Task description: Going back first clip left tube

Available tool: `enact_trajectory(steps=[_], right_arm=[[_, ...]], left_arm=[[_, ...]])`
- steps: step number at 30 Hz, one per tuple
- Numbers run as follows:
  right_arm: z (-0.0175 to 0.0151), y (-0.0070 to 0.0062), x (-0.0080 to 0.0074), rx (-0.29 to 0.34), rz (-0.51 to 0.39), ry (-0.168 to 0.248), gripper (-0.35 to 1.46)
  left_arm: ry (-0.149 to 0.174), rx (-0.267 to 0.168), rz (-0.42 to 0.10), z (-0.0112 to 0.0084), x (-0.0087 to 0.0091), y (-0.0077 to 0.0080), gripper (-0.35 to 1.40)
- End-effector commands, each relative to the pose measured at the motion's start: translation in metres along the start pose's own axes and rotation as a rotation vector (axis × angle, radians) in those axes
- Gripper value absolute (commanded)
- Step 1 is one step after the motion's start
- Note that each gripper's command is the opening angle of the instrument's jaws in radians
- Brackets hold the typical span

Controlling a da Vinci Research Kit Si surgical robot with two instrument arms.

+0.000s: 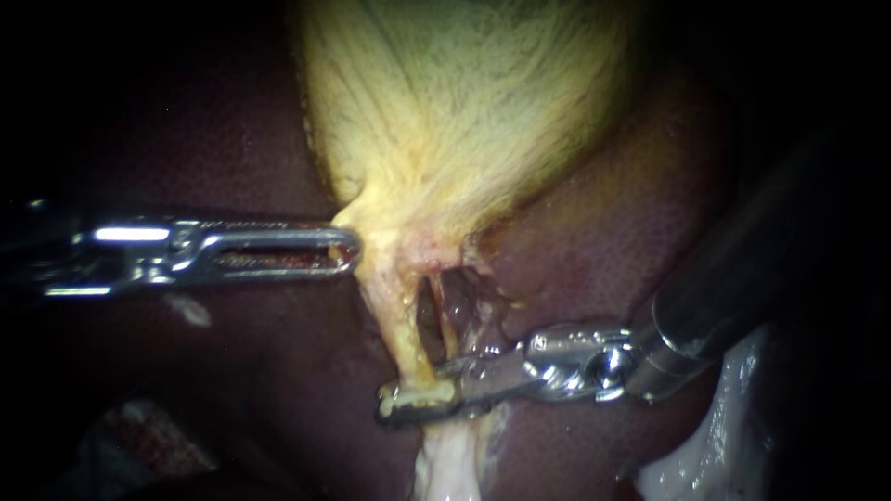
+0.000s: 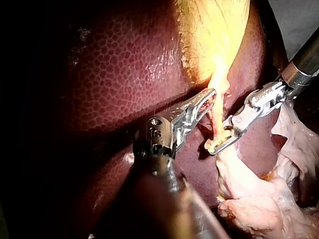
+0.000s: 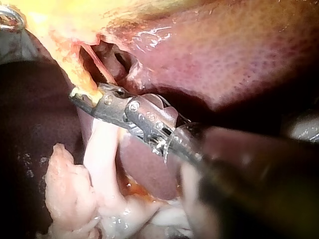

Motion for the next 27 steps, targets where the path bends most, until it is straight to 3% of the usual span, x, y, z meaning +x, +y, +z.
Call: enact_trajectory(steps=[1, 14, 19, 23, 27], right_arm=[[0.0, 0.0, 0.0, 0.0, 0.0, 0.0, -0.35], [-0.0003, -0.0003, 0.0003, 0.002, -0.004, 0.0, -0.35], [-0.0004, -0.0004, 0.0005, -0.012, -0.056, 0.003, 0.31], [-0.0006, -0.0003, 0.0008, -0.04, -0.179, 0.01, 0.51], [-0.0007, -0.0002, 0.0009, -0.07, -0.253, 0.022, 0.58]], left_arm=[[0.0, 0.0, 0.0, 0.0, 0.0, 0.0, -0.35], [-0.001, -0.001, 0.0, 0.0001, 0.0, -0.0001, -0.35], [0.0, 0.0, 0.0, 0.0, 0.0, 0.0, -0.35], [0.0, 0.0, 0.0, -0.0001, 0.0001, 0.0, -0.35], [0.0, 0.0, 0.0, -0.0001, 0.0001, 0.0, -0.35]])
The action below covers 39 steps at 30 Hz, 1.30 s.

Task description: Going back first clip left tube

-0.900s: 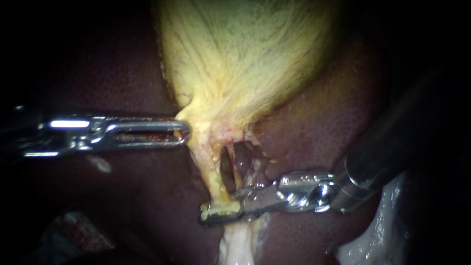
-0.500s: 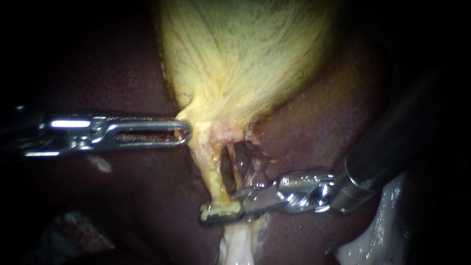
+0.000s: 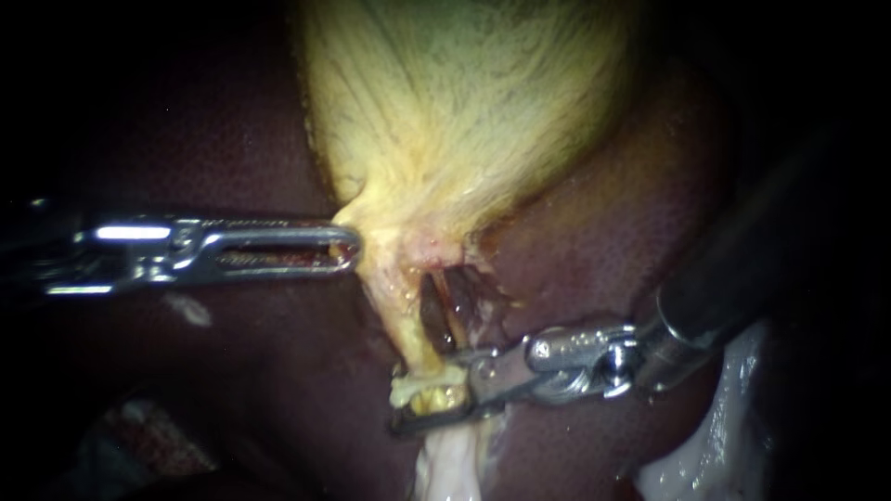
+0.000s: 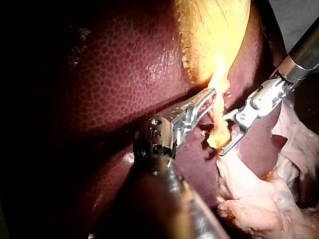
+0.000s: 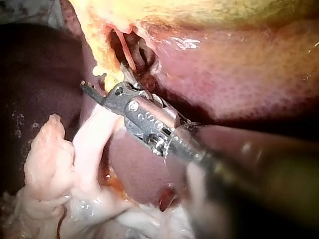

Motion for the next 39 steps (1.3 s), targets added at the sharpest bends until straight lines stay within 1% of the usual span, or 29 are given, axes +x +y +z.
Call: enact_trajectory(steps=[1, 3, 7, 11, 16, 22, 26, 29, 30, 33, 37, 39], right_arm=[[0.0, 0.0001, 0.0, -0.016, -0.02, 0.005, 0.6], [-0.0001, 0.0001, 0.0001, -0.05, -0.046, 0.009, 0.6], [-0.0006, 0.0001, 0.0004, -0.064, -0.087, 0.009, 0.6], [-0.0016, 0.0003, 0.0009, -0.062, -0.134, 0.008, 0.6], [-0.003, 0.0001, 0.001, -0.064, -0.149, 0.008, 0.6], [-0.0054, -0.0007, 0.0006, -0.065, -0.148, 0.01, 0.6], [-0.0085, -0.0015, 0.0007, -0.085, -0.141, 0.01, 0.6], [-0.0111, -0.0019, 0.0014, -0.098, -0.12, 0.01, 0.6], [-0.0124, -0.0019, 0.0018, -0.105, -0.127, 0.009, 0.6], [-0.0153, -0.0017, 0.003, -0.122, -0.139, 0.004, 0.6], [-0.0184, -0.0012, 0.0044, -0.149, -0.155, 0.007, 0.6], [-0.0195, -0.0011, 0.0049, -0.164, -0.157, 0.008, 0.6]], left_arm=[[0.0, 0.001, 0.0, -0.0001, 0.0, 0.0, -0.35], [0.0, 0.001, 0.0, -0.0001, 0.0, 0.0, -0.35], [0.0, 0.001, 0.001, -0.0001, 0.0, 0.0, -0.35], [0.001, 0.001, 0.001, -0.0002, 0.0, 0.0, -0.35], [0.001, 0.001, 0.001, -0.0002, 0.0, 0.0, -0.35], [0.001, 0.002, 0.001, -0.0002, 0.0, 0.0, -0.35], [0.0, 0.001, 0.001, -0.0002, 0.0001, 0.0, -0.35], [0.0, 0.001, 0.001, -0.0002, 0.0001, 0.0001, -0.35], [0.0, 0.001, 0.001, -0.0001, 0.0001, 0.0001, -0.35], [0.0, 0.001, 0.002, 0.0, 0.0002, 0.0002, -0.35], [0.0, 0.001, 0.003, 0.0002, 0.0003, 0.0004, -0.35], [-0.001, 0.0, 0.004, 0.0004, 0.0004, 0.0007, -0.35]])
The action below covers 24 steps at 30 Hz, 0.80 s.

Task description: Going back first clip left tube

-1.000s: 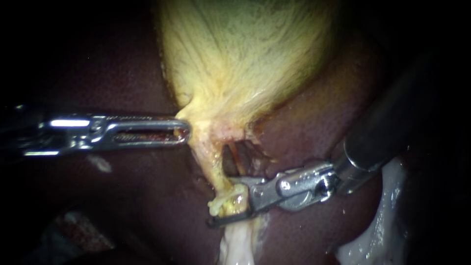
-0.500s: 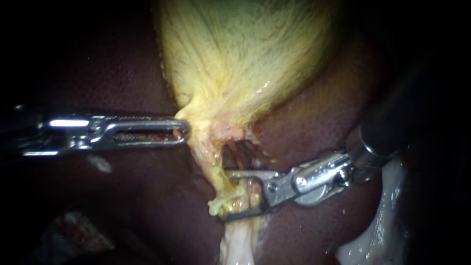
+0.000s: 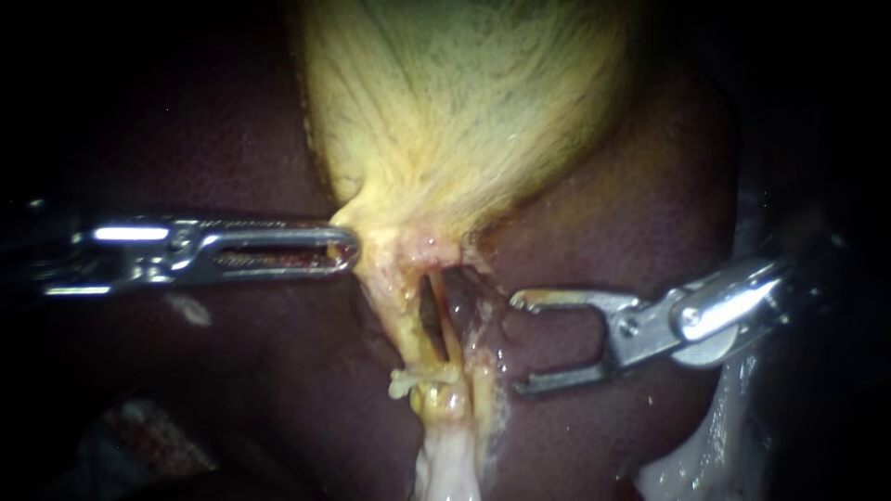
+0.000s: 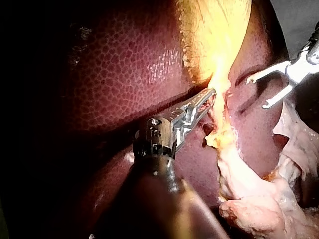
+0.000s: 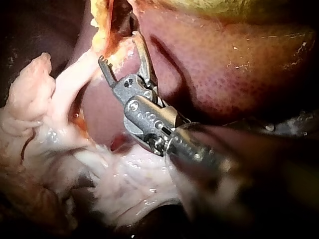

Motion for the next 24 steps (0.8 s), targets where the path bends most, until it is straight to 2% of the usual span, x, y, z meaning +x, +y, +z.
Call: enact_trajectory(steps=[1, 5, 8, 11, 16, 20, 24], right_arm=[[-0.0003, 0.0, 0.0001, -0.007, 0.006, -0.001, 0.6], [-0.001, -0.0001, 0.0002, -0.013, 0.01, -0.002, 0.6], [-0.0009, -0.0002, 0.0002, 0.029, 0.011, 0.012, 0.6], [-0.0008, -0.0003, 0.0002, 0.035, 0.01, 0.017, 0.6], [-0.0008, -0.0004, 0.0002, 0.035, 0.01, 0.017, 0.6], [-0.0009, -0.0005, 0.0003, 0.036, 0.009, 0.018, 0.6], [-0.0009, -0.0006, 0.0004, 0.037, 0.009, 0.018, 0.6]], left_arm=[[0.0, -0.001, 0.001, 0.0001, 0.0, 0.0002, -0.35], [-0.001, -0.002, 0.002, 0.0007, 0.0002, 0.0009, -0.35], [-0.003, -0.004, 0.004, 0.0014, 0.0005, 0.0013, -0.35], [-0.01, -0.009, 0.006, 0.0024, 0.0009, 0.0018, -0.35], [0.011, -0.008, 0.013, 0.005, 0.0019, 0.0024, -0.35], [0.025, -0.004, 0.017, 0.0071, 0.0024, 0.0021, -0.35], [0.035, -0.001, 0.02, 0.0082, 0.0028, 0.0018, -0.35]])
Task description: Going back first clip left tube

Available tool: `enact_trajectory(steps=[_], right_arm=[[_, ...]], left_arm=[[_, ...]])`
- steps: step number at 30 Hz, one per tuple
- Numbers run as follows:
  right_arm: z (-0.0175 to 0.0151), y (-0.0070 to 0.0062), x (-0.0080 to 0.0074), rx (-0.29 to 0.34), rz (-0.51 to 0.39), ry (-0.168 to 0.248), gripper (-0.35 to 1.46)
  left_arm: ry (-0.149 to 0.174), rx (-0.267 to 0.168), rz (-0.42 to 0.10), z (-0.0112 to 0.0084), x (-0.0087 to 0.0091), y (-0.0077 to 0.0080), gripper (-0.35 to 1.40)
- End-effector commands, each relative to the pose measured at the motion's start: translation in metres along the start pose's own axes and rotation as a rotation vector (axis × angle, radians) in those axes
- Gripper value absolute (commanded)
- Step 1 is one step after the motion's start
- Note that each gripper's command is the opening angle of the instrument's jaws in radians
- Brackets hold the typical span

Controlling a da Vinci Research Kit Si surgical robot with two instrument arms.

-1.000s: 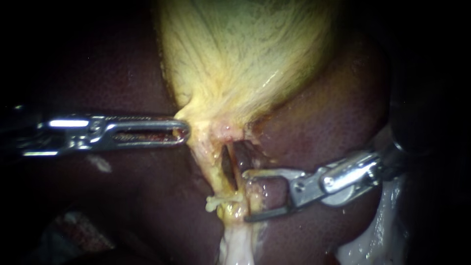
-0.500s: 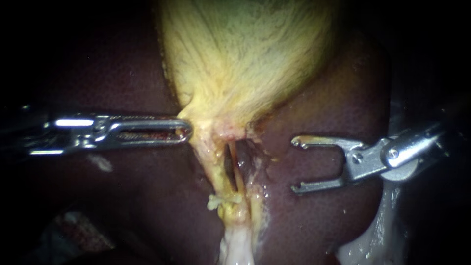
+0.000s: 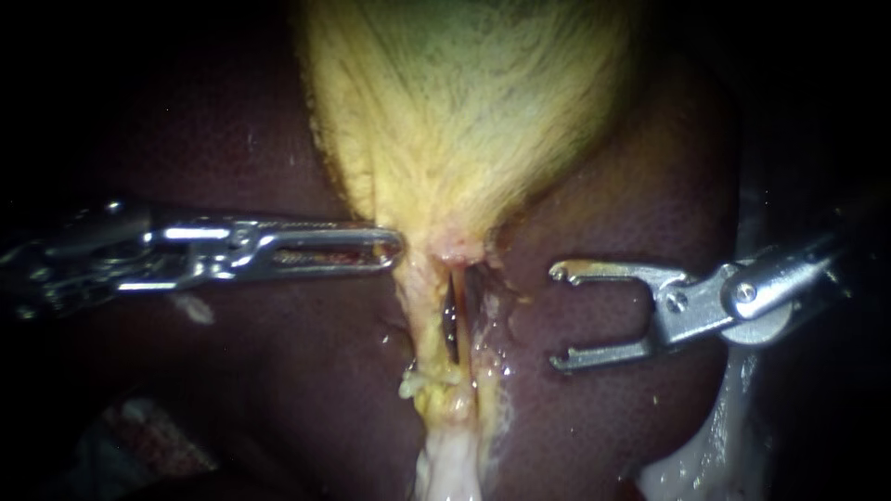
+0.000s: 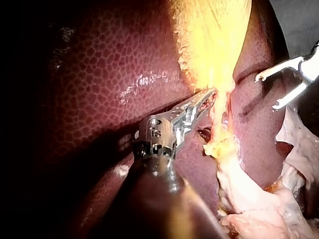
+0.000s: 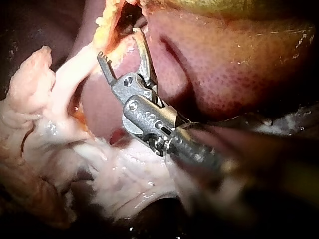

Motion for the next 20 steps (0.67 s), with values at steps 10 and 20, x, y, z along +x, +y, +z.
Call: enact_trajectory(steps=[10, 20], right_arm=[[-0.0002, -0.0001, 0.0002, 0.0, 0.0, 0.0, 0.6], [-0.0001, 0.0, 0.0001, 0.0, 0.0, 0.009, 0.6]], left_arm=[[0.002, 0.0, 0.001, 0.0002, 0.0001, 0.0, -0.35], [0.002, 0.001, 0.001, 0.0, 0.0001, 0.0001, -0.35]])
